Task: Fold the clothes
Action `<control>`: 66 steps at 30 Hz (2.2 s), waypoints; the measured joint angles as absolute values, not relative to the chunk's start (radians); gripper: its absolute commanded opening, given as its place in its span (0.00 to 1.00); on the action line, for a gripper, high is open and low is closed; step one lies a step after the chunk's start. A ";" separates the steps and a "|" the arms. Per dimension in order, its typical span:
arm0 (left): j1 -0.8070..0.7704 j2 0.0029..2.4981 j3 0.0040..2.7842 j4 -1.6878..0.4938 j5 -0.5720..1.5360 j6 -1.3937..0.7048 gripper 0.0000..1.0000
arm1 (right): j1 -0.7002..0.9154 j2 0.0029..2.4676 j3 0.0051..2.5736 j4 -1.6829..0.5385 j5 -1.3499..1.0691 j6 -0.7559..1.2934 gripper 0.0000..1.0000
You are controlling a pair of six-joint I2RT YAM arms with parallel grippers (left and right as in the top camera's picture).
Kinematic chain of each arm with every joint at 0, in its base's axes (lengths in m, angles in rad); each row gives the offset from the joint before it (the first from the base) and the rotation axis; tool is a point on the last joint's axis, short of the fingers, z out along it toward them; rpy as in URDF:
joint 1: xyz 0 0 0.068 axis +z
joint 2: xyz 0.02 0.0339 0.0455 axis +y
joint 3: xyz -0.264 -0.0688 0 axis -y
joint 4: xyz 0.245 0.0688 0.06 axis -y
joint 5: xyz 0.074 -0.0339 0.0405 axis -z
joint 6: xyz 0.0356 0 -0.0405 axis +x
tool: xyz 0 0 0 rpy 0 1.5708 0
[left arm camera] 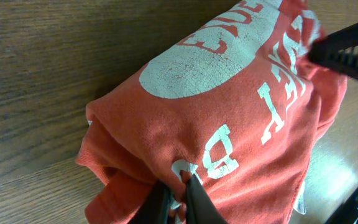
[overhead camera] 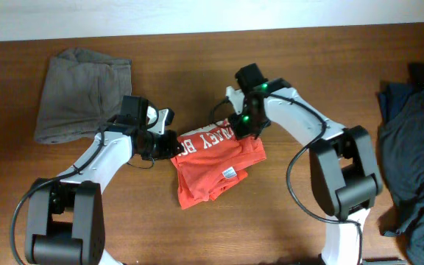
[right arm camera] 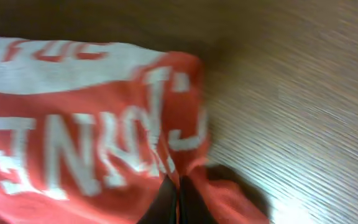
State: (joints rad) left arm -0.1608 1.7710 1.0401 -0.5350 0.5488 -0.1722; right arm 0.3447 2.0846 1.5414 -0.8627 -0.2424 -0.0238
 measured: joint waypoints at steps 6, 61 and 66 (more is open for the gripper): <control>-0.161 1.771 1.040 -0.535 0.550 -0.172 0.07 | 0.268 2.078 1.541 -0.902 -0.240 0.001 0.04; -0.065 1.738 0.940 -0.734 0.618 -0.351 0.99 | 0.379 2.058 1.541 -1.043 -0.504 0.081 0.04; -0.065 1.726 0.885 -0.654 0.643 -0.447 0.99 | 0.381 2.102 1.539 -1.020 -0.544 0.165 0.04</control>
